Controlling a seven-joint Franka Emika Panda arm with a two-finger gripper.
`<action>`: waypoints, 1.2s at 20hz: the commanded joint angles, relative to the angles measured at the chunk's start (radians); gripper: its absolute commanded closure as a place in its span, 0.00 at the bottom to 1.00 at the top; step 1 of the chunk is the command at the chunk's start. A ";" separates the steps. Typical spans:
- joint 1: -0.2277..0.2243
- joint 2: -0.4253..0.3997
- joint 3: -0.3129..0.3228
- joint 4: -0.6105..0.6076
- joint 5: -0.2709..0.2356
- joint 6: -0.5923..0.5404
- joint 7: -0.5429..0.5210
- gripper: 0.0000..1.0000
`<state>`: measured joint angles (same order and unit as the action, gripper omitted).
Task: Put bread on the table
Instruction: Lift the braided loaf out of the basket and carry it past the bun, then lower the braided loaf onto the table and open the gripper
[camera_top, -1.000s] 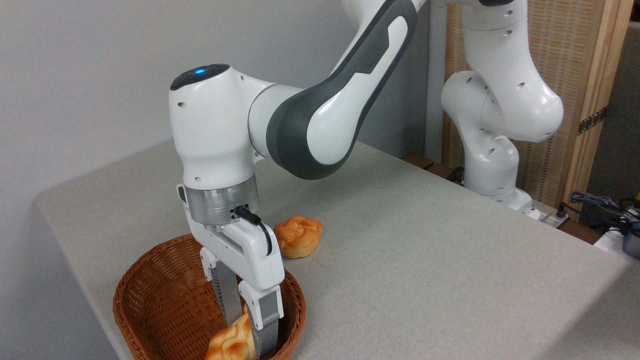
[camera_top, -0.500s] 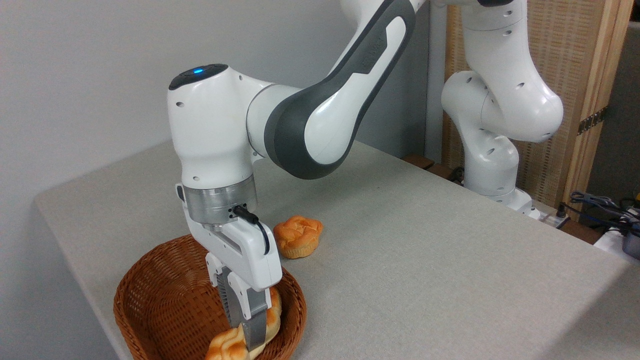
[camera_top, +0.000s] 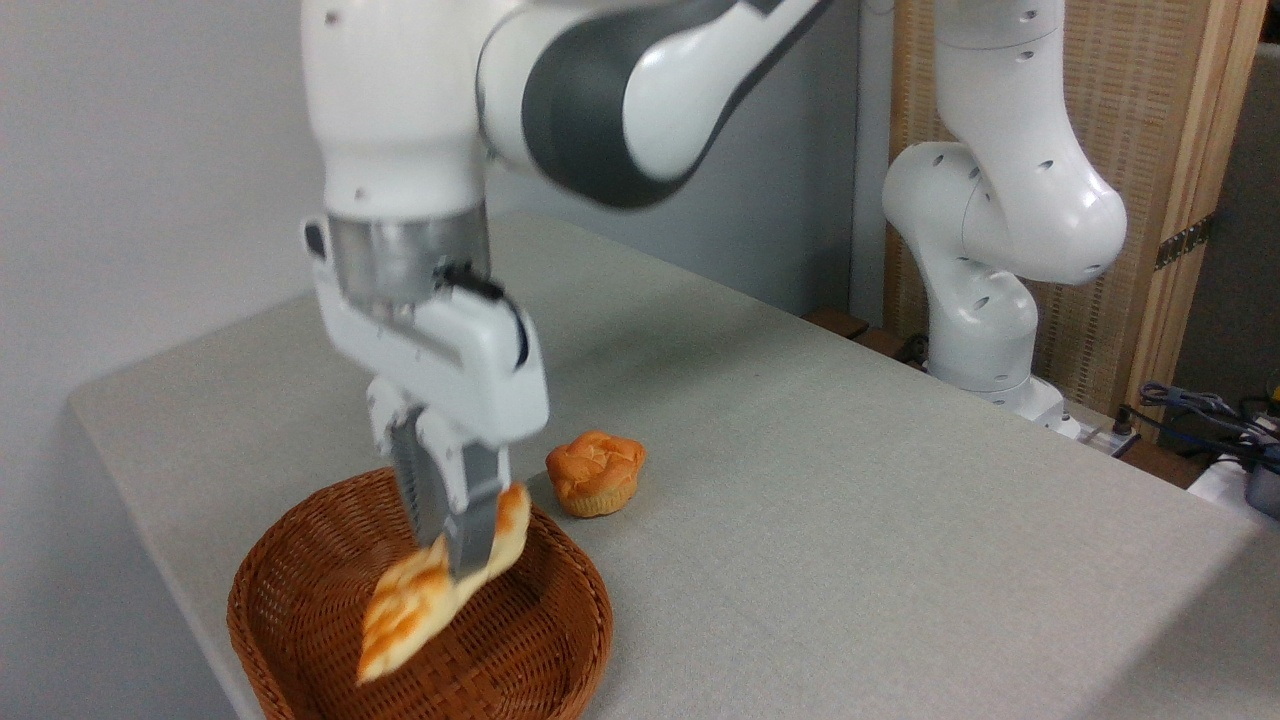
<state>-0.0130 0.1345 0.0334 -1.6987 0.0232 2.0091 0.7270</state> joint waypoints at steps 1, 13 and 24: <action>-0.007 -0.169 0.014 -0.103 -0.023 -0.165 0.119 0.77; -0.061 -0.375 0.102 -0.508 0.086 -0.093 0.400 0.05; -0.071 -0.378 0.134 -0.509 0.231 -0.075 0.413 0.00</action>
<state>-0.0750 -0.2279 0.1464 -2.2123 0.1787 1.9264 1.1321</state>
